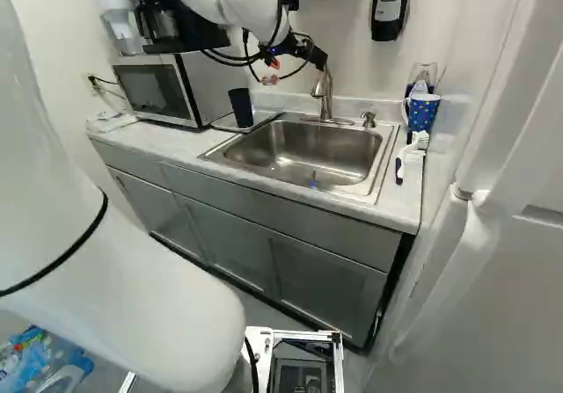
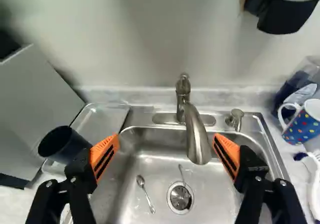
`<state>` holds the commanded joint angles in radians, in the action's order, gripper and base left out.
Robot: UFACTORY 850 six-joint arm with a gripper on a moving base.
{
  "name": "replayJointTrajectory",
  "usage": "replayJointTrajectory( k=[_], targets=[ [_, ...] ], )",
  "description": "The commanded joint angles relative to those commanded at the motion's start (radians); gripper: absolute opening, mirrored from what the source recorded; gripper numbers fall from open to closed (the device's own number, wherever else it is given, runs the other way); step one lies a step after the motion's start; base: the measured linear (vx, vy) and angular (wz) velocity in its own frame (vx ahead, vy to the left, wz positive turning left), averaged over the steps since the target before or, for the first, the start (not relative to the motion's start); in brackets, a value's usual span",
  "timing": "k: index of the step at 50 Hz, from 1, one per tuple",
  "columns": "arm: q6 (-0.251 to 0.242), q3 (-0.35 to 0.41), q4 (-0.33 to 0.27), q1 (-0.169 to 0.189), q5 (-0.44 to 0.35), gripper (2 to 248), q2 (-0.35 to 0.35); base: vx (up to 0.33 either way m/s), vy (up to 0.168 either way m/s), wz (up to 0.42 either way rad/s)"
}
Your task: Rinse the cup and place it in the tray
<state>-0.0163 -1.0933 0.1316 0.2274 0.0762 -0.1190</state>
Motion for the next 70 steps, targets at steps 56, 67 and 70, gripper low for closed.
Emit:
replayJointTrajectory(
  k=[56, 67, 70],
  targets=[
    [0.0, -0.223, -0.145, -0.019, -0.146, 247, 0.224, 0.0, 0.0, 0.0],
    [0.0, -0.271, -0.145, -0.02, -0.146, 247, 0.27, 0.0, 0.0, 0.0],
    [0.0, -0.285, -0.145, -0.02, -0.146, 247, 0.283, 0.0, 0.0, 0.0]
  ],
)
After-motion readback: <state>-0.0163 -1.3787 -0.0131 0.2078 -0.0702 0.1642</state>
